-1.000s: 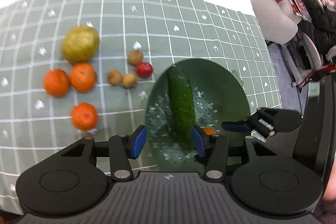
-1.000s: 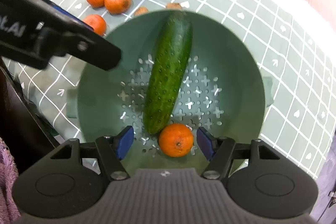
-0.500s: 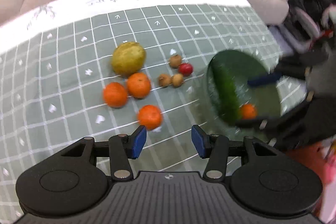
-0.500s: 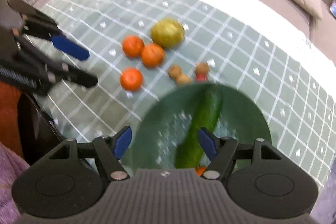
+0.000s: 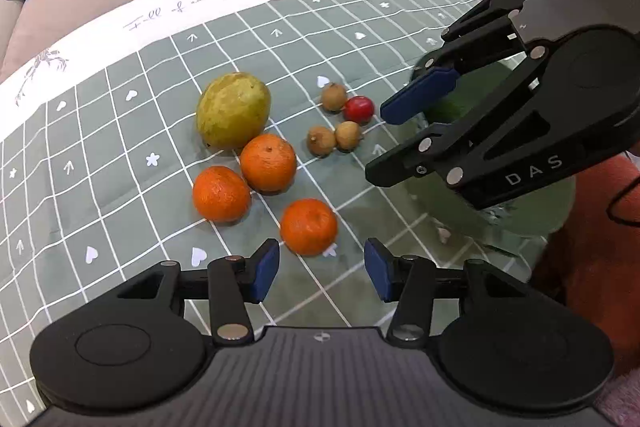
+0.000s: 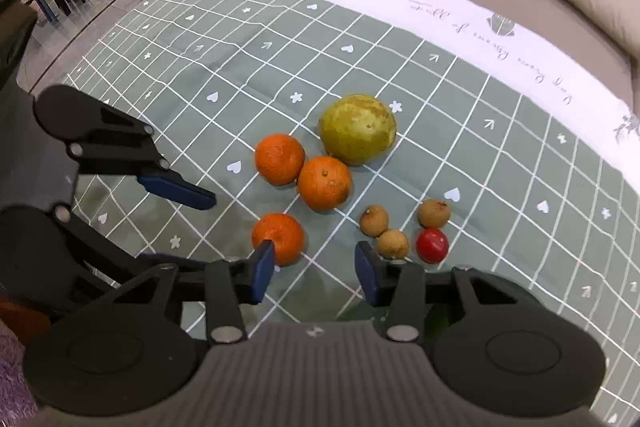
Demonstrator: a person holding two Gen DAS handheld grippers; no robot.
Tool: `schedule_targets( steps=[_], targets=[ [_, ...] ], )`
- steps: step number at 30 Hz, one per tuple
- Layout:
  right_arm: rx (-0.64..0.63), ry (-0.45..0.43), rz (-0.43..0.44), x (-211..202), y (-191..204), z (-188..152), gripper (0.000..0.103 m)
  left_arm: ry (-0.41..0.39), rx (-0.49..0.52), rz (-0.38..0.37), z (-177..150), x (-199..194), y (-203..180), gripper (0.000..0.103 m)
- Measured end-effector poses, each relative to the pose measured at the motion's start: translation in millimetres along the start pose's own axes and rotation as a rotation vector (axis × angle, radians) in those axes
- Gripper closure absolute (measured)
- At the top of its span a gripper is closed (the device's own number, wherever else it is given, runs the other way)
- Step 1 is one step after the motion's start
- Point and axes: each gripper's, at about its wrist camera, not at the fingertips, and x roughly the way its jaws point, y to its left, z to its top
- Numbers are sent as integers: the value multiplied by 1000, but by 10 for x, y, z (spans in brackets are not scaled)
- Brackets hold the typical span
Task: Organize fruits
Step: 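Grasp a mandarin orange with the left tool while the right tool grasps another orange, then carry both oranges over the green colander and lower them inside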
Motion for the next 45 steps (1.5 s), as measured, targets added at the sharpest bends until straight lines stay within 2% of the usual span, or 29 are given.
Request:
schedule_targets(
  steps=[5, 15, 17, 18, 22, 31, 36, 45],
  targets=[
    [30, 1, 0, 181, -96, 50, 67, 37, -27, 17, 33, 264, 58, 45],
    [30, -4, 30, 475, -170, 161, 67, 72, -72, 23, 107, 554, 78, 45],
    [28, -3, 32, 536, -175, 197, 66, 77, -84, 22, 113, 589, 99, 50],
    [27, -3, 34, 561, -176, 213, 66, 74, -88, 11, 114, 599, 106, 55],
    [18, -7, 38, 661, -162, 275, 66, 70, -94, 3, 62, 566, 159, 56],
    [-8, 10, 9, 901, -87, 384, 60, 62, -151, 24, -121, 380, 368, 57],
    [-10, 17, 3, 967, -53, 421, 59, 84, -168, 45, -168, 423, 406, 57],
    [45, 3, 0, 889, -48, 337, 61, 56, -235, 33, -241, 464, 456, 55]
  ],
)
